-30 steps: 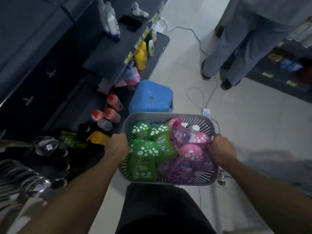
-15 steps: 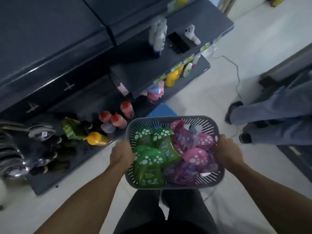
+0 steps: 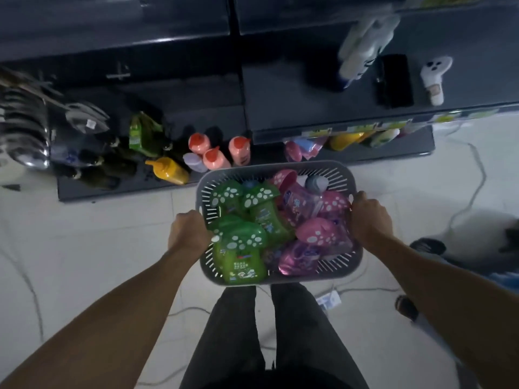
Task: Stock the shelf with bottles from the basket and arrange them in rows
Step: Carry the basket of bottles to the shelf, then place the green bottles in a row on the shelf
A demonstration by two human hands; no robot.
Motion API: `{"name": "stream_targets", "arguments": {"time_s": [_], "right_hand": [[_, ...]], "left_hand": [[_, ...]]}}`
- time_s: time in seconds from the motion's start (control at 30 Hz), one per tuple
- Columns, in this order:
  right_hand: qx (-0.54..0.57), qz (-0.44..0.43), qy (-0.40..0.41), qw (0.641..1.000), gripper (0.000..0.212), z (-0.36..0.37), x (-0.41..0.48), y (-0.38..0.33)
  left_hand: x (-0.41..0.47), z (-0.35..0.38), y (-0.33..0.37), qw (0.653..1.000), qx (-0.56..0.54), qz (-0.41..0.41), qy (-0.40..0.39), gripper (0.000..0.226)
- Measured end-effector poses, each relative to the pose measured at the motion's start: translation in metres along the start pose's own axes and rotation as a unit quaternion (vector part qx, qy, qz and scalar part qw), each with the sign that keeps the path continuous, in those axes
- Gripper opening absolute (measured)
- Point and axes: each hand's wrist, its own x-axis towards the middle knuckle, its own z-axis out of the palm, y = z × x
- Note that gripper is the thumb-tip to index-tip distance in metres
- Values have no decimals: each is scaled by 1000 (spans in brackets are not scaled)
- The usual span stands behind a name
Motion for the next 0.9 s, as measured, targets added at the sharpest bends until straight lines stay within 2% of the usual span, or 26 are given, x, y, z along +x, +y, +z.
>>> {"name": "stream_targets", "arguments": {"time_s": [0.2,0.47,0.6,0.67,0.73,0.77,0.83,0.9], "right_hand": [[-21,-32,-10,999,18,7,43,3],[-6,-33,-20,999,15,11,53,8],[1,5,-91,996,34,-12,52,-6],[-42,-36,-37,998,45,-30,50,-22],[-53,-121,62,989,42,-46,50,-47],[-31,-171,77,982,39,-50,50,-63],[20,-260,12,965,32,-51,53,-97],[30,-329,-84,940,31,-42,56,-129]], "left_hand": [[10,22,10,999,-16,-42,-3,24],[11,35,15,999,7,-48,-3,20],[11,25,20,996,-10,-81,-39,26],[9,18,26,996,-16,-84,21,32],[4,10,35,993,-19,-5,121,33],[2,6,40,986,-34,60,150,28],[-1,1,51,973,-75,185,115,14],[-5,0,59,964,-84,251,11,20]]}}
